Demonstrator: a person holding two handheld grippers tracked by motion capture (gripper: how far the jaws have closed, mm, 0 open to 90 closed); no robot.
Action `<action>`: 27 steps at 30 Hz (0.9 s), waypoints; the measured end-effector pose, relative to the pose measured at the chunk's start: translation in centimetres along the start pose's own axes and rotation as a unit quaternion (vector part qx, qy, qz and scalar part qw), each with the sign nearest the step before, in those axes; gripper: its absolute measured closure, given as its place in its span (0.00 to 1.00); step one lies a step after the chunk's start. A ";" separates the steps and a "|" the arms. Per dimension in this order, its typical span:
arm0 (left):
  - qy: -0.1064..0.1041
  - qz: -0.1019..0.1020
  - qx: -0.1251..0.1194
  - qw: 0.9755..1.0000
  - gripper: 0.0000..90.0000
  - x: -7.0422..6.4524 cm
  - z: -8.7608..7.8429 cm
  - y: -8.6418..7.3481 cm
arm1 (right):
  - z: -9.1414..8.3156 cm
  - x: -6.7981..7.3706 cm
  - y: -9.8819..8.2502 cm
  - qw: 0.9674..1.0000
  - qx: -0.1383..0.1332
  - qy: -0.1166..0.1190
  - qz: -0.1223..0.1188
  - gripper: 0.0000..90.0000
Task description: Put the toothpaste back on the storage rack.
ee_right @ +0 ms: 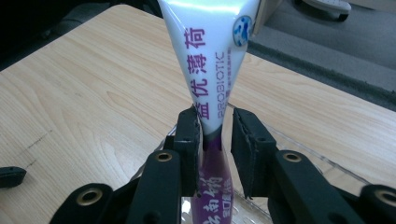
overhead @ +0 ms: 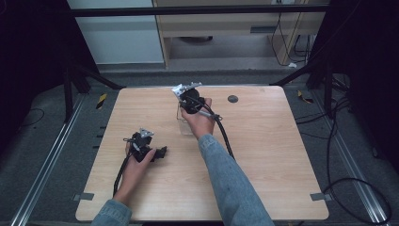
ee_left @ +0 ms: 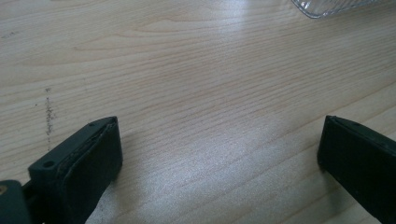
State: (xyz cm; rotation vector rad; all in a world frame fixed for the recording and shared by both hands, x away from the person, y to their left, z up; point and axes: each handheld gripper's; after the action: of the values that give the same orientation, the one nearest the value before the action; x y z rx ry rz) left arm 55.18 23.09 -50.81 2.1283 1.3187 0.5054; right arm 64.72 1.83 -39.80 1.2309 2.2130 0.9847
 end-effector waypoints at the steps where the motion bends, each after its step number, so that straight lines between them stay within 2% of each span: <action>1: 0.000 0.000 0.000 1.000 0.00 0.0 0.0 0.0 | -0.1 0.0 0.0 1.000 0.000 0.001 0.000 0.79; 7: 0.000 0.000 0.000 1.000 0.00 0.0 0.0 0.0 | -1.2 -0.2 0.0 1.000 -0.006 0.006 -0.002 0.78; 15: 0.000 0.000 0.000 1.000 0.00 0.0 0.0 0.0 | -2.5 -1.0 -0.5 1.000 -0.006 0.009 0.009 0.74; 20: 0.000 0.000 0.000 1.000 0.00 0.0 0.0 0.0 | -3.6 -1.8 -0.7 1.000 -0.009 0.006 0.007 0.73; 27: 0.000 0.000 0.000 1.000 0.00 0.0 0.0 0.0 | -5.1 -3.2 -1.0 1.000 -0.018 0.001 0.019 0.72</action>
State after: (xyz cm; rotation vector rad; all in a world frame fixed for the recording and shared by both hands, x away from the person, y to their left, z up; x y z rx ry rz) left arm 55.18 23.08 -50.81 2.1280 1.3190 0.5057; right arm 62.49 -3.24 -37.13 1.2609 2.1716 1.0373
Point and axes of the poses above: each handheld gripper's, and its own axes: z roughly forward along the jaws, y roughly out of its top, x roughly to its left, and after that the axes turned 5 degrees about x, right-handed
